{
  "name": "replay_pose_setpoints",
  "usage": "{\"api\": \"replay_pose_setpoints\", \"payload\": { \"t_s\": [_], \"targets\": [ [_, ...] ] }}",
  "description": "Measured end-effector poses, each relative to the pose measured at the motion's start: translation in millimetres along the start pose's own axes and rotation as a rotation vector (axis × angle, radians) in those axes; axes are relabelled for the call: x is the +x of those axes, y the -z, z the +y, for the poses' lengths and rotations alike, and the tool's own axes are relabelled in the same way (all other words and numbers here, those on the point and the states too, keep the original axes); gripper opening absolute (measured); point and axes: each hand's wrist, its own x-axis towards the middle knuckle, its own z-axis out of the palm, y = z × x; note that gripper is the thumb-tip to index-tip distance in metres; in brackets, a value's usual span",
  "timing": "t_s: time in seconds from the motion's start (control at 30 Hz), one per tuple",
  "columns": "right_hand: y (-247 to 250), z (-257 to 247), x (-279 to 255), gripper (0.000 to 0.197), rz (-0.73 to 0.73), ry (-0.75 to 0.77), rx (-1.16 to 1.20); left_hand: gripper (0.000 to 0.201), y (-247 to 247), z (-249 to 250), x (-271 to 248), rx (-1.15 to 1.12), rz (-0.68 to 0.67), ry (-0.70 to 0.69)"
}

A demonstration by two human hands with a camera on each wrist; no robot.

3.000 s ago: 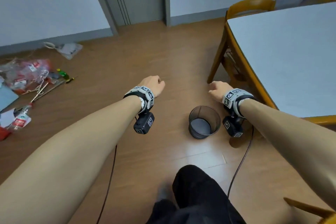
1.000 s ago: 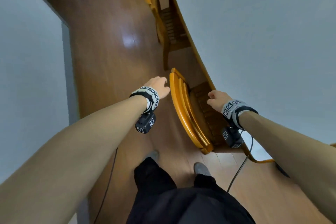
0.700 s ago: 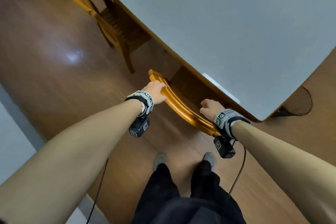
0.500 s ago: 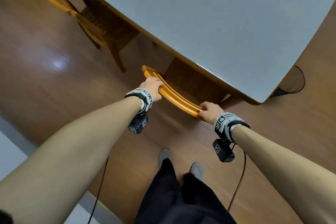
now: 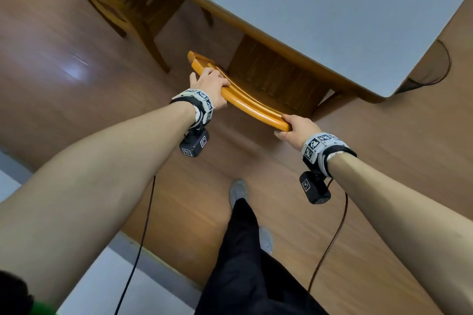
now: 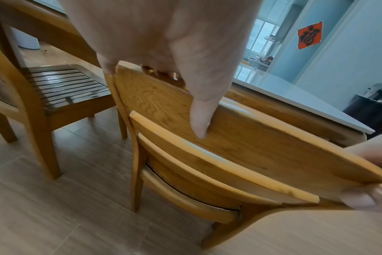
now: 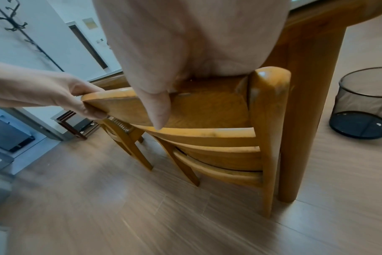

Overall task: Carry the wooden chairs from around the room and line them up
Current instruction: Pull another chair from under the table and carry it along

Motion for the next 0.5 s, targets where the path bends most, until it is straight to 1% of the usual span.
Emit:
{"api": "replay_pose_setpoints", "payload": {
  "t_s": [0.13, 0.23, 0.37, 0.5],
  "targets": [
    [-7, 8, -3, 0.039, 0.02, 0.05, -0.033, 0.053, -4, 5, -12, -0.018, 0.016, 0.018],
    [-14, 19, -10, 0.037, -0.012, 0.09, -0.07, 0.054, -17, 15, -38, -0.035, 0.028, 0.059],
    [-22, 41, -26, 0.036, -0.038, 0.172, -0.131, 0.057, -41, 35, -81, -0.091, 0.043, 0.163],
    [-31, 73, -49, 0.034, -0.064, 0.283, -0.222, 0.055, -75, 72, -136, -0.158, 0.083, 0.281]
  ]
}}
